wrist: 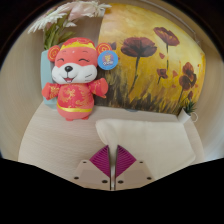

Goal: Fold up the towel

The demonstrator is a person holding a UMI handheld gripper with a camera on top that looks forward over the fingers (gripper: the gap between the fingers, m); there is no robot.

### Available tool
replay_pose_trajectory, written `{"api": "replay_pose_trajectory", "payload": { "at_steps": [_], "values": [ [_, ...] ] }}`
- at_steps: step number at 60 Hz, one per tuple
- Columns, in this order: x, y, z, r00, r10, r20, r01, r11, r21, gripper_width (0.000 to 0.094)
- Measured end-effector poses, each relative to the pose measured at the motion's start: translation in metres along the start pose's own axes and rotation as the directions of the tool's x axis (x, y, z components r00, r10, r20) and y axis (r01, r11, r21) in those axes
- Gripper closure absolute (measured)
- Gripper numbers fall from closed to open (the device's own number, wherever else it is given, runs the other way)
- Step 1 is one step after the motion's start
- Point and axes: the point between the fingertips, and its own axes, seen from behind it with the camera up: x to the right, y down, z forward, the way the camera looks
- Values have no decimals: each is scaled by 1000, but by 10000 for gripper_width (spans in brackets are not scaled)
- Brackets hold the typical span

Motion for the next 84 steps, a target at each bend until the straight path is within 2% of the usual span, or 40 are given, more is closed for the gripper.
{"api": "replay_pose_trajectory", "payload": {
  "at_steps": [4,18,23,31,38,44,47,52,62,73,79,84],
  "values": [
    [4,-8,-9,1000,-15,18,15,1000,-9,895],
    [96,-75,-62,998,-59,-15,60,994,96,896],
    [147,-79,-70,995,-93,-45,97,990,100,896],
    [216,-55,-56,995,-92,-37,95,993,70,882],
    [265,-13,-28,995,-75,-66,75,997,2,741],
    [286,5,-23,987,-130,-95,128,991,-32,423],
    [285,3,-25,989,-126,-75,125,992,-18,335],
    [279,-6,-34,995,-92,-46,93,996,15,247],
    [263,-35,-70,998,-65,-17,66,994,91,201],
    [228,-70,-142,999,-11,44,1,979,205,179],
    [208,-75,-187,998,17,68,-34,967,254,131],
    [191,-70,-220,995,38,89,-62,957,284,127]
  ]
}}
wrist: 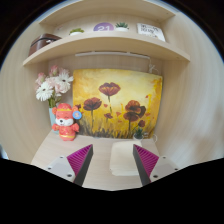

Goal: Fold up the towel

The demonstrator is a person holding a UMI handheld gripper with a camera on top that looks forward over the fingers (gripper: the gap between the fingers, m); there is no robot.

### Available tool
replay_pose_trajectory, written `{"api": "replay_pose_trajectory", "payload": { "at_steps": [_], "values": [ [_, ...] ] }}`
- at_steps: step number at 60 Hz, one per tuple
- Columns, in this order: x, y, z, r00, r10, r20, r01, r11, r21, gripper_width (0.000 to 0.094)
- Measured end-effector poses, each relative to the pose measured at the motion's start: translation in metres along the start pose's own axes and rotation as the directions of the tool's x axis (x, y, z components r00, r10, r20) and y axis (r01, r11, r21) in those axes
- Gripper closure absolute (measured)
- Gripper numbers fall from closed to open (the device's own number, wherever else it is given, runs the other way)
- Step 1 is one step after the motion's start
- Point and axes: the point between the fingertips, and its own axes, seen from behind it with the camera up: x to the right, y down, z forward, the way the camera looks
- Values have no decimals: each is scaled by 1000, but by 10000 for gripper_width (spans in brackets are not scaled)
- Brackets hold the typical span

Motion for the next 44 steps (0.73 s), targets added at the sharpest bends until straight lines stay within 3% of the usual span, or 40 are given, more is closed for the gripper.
{"api": "replay_pose_trajectory", "payload": {
  "at_steps": [20,44],
  "values": [
    [-43,41,-103,999,38,-13,-37,999,23,130],
    [-63,78,-152,1000,29,7,-29,1000,0,129]
  ]
}}
